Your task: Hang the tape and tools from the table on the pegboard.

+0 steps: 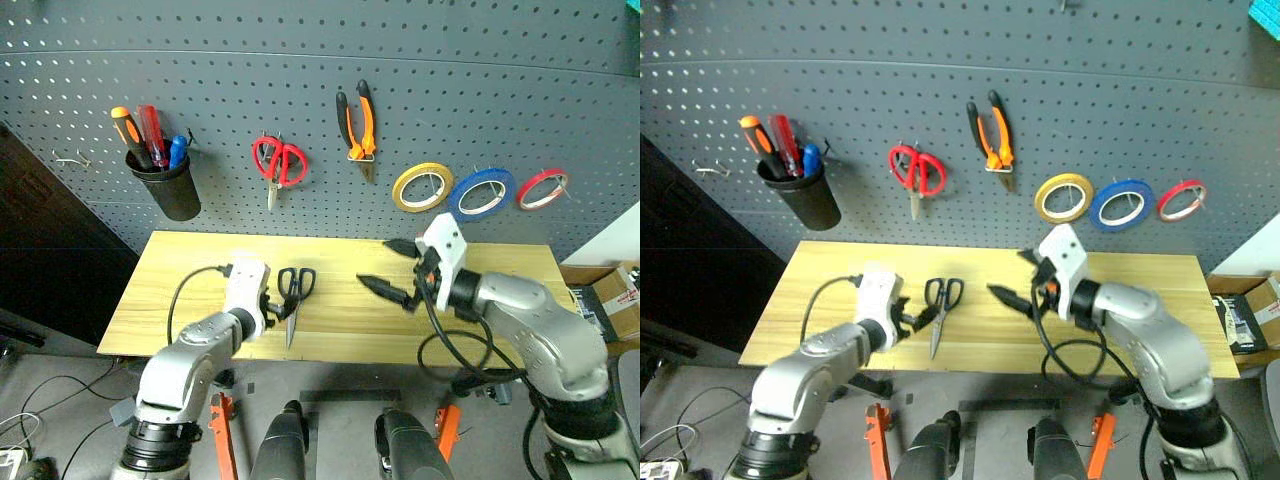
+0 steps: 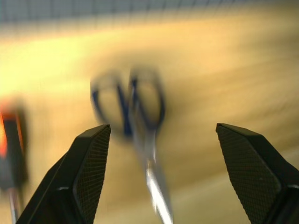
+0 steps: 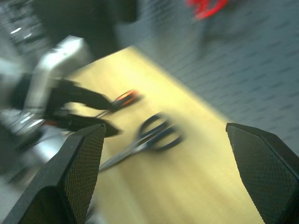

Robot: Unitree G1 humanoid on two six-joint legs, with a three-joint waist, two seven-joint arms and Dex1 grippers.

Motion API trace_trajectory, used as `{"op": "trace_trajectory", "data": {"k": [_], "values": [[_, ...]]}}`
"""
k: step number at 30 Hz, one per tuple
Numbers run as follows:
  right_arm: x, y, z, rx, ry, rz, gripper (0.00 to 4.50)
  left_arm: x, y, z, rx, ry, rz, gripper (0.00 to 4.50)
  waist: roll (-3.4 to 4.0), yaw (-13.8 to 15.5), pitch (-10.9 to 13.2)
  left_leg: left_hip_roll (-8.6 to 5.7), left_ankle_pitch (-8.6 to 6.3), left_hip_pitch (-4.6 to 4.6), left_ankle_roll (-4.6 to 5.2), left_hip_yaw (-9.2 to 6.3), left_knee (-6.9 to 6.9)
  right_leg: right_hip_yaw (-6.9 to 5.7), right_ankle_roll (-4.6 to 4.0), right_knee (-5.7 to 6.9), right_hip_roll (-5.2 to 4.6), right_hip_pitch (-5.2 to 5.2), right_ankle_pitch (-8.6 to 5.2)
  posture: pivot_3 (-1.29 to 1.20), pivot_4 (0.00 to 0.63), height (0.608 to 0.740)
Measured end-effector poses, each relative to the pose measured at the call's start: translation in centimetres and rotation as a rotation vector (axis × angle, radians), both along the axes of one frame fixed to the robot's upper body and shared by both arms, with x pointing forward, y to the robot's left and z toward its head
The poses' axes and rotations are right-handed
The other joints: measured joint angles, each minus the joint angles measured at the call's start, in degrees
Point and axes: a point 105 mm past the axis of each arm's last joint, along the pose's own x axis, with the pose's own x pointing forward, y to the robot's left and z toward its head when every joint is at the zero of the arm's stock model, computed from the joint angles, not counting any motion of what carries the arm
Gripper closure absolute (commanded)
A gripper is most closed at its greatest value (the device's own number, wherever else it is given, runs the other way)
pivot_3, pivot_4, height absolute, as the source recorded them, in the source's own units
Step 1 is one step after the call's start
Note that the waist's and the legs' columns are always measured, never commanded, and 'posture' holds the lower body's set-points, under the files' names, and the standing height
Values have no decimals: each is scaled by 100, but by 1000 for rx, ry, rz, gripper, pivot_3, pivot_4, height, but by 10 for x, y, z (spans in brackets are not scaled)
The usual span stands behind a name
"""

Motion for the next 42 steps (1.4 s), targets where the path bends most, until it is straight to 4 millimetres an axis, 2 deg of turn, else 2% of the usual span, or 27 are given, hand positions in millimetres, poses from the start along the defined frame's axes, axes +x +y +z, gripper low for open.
{"op": "trace_trajectory", "data": {"k": [3, 7, 9, 13, 17, 31, 35, 42], "values": [[0, 0, -2, -9, 16, -10, 70, 2, 2, -18, 28, 71, 89, 664, -1, 22, 0, -7, 0, -1, -1, 0, 5, 0, -15, -4, -6, 2, -6, -56, 239, 740], [0, 3, 0, -17, 15, -3, 70, 16, -6, -39, 26, 163, 182, 664, -8, 63, 4, -7, 0, -14, -1, 0, 31, -6, -13, -7, -6, 5, -5, -69, 240, 740], [-3, 4, 1, -23, 8, 11, 70, 28, -7, -41, 18, 179, 222, 664, -11, 69, 5, -8, -1, -24, -1, 0, 37, -5, 25, -22, -6, 8, 15, -70, 238, 740], [-4, 5, 2, -30, 5, 15, 70, 50, -3, -37, 51, 151, 243, 664, -13, 50, 5, -10, -6, -32, -7, 3, 35, -5, 36, -37, -6, 8, 20, -86, 240, 740], [-4, 4, 1, -37, 6, 6, 70, 56, -9, -37, 79, 142, 215, 664, -13, 38, 5, -8, -9, -31, -10, 4, 32, -5, 38, -36, -6, 8, 19, -93, 239, 740], [-17, 5, 4, -22, 28, 52, 70, 60, -14, -37, 223, 125, 172, 664, -12, 34, 1, -7, -11, -9, -14, 3, 43, -3, 40, -44, -10, 35, 20, -104, 231, 740], [-21, 4, 5, -18, 28, 62, 70, 57, -17, -36, 203, 133, 196, 664, -12, 32, 1, -6, -12, -13, -14, 3, 39, -5, 45, -60, -9, 35, 23, -105, 231, 740], [-28, 3, 1, -28, 52, 93, 70, 49, -35, -32, 149, 140, 225, 664, -13, 39, 2, -10, -18, -39, -15, 3, 29, -9, 57, -96, -9, 31, 30, -107, 229, 740]]}}
